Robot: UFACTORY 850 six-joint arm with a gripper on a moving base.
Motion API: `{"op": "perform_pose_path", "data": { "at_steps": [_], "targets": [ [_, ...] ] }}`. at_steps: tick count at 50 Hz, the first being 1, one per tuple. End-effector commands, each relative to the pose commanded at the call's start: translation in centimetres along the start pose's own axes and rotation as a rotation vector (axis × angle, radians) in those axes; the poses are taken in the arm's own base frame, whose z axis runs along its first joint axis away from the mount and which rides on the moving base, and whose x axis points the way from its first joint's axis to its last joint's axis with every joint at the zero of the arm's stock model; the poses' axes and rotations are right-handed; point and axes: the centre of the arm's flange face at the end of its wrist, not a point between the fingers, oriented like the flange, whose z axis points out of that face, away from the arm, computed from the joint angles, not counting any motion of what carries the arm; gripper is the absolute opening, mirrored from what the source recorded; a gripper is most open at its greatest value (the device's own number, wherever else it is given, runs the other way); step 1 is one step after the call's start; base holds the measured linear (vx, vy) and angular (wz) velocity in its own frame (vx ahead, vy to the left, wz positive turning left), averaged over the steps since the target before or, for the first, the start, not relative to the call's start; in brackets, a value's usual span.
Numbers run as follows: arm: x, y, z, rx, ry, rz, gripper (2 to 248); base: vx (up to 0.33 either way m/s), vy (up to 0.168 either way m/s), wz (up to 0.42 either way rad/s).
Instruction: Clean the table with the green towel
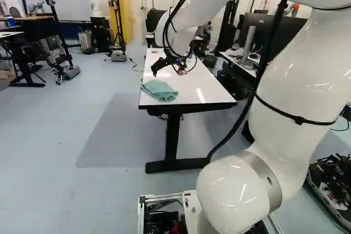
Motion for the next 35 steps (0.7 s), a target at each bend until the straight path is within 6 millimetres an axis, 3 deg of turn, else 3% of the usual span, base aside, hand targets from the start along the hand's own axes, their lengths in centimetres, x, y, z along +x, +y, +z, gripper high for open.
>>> {"op": "perform_pose_path", "data": {
  "at_steps": [35],
  "targets": [
    [-2.2,5.6,-1.5,-0.068,-0.002,0.097,247,0.0,0.0,0.0]
  ]
}}
